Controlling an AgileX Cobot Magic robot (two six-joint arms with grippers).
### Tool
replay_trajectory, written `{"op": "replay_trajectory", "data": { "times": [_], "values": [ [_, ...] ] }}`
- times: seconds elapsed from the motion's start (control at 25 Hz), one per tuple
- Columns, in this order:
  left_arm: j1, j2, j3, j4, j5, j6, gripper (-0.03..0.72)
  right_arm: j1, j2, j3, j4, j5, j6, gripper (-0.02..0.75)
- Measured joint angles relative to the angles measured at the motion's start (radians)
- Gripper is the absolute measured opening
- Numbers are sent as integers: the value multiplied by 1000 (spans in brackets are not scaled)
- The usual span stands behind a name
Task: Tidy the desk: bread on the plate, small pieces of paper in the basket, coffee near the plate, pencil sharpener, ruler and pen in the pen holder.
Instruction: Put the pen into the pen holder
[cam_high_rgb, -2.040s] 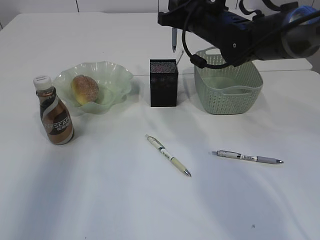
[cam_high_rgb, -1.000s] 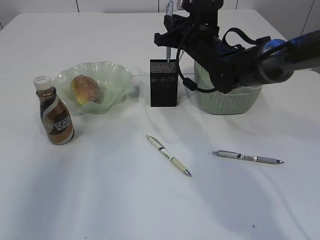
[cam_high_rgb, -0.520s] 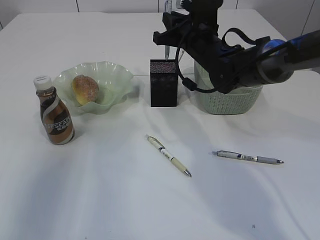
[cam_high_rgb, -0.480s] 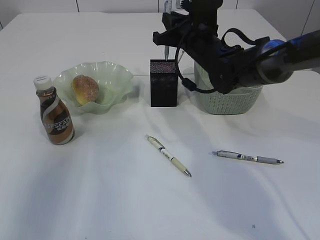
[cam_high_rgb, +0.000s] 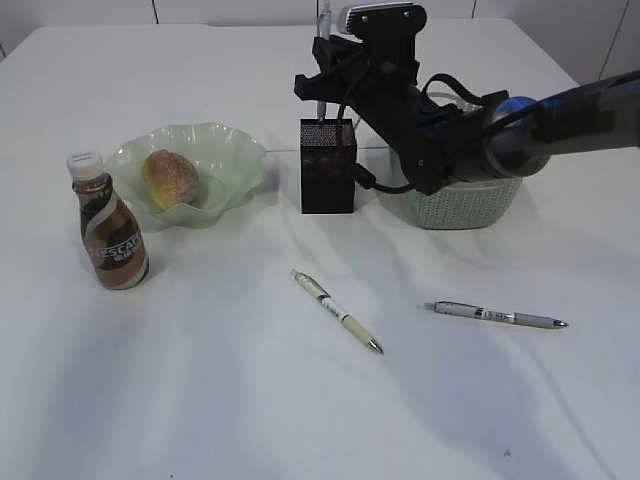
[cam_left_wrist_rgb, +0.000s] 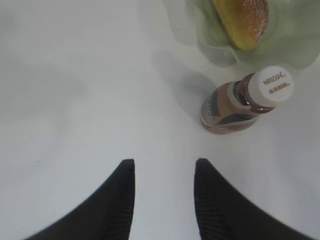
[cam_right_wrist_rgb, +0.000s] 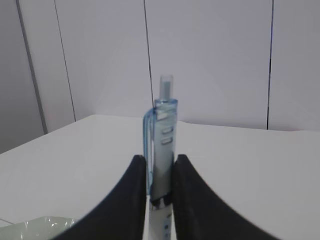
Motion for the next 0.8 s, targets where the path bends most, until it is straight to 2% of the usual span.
{"op": "replay_trajectory", "data": {
  "times": [0.8],
  "values": [
    [0,0,0,0,0,0,275,0,65,-20,-4,29,28,131]
  ]
}}
